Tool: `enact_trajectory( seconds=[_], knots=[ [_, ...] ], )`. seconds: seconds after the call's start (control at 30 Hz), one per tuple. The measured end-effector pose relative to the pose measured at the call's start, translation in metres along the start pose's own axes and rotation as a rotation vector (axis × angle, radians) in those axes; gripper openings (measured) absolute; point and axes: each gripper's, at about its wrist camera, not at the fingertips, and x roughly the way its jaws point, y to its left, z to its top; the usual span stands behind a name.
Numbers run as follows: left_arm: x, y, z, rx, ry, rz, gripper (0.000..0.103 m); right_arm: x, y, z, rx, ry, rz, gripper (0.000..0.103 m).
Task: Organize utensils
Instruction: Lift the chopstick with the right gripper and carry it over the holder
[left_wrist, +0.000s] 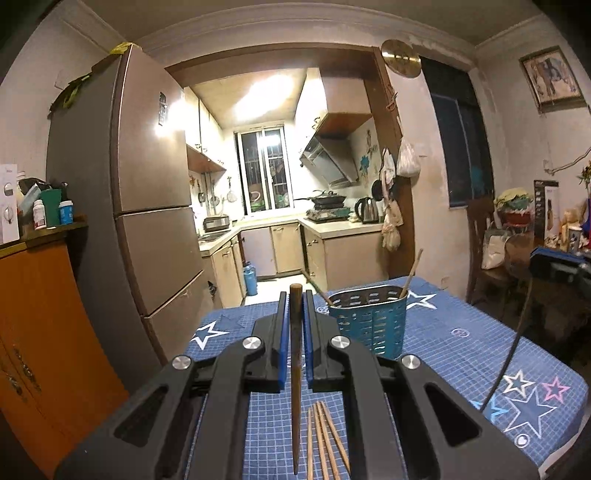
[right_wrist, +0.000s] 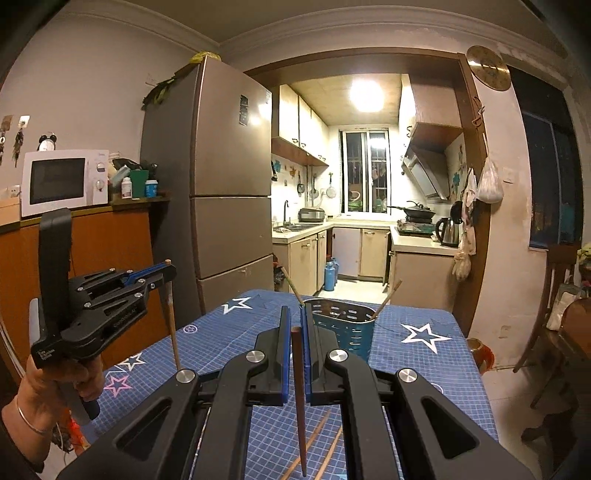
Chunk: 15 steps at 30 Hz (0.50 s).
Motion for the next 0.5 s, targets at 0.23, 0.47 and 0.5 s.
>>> enact_trajectory(
  seconds=[0.23,0.47,0.5],
  knots=[
    [0.015,0.002,-0.006,0.006,0.041,0.032,0.006,0.01,-0.004,0.0,-0.012,0.024,-0.035,0.007],
    [0.019,0.003,-0.006,0.028,0.05,0.057,0.006,0.018,-0.007,0.004,-0.029,0.033,-0.055,0.007],
    [0.02,0.003,-0.005,0.032,0.049,0.062,0.006,0.02,-0.007,0.006,-0.033,0.033,-0.058,0.007]
  ],
)
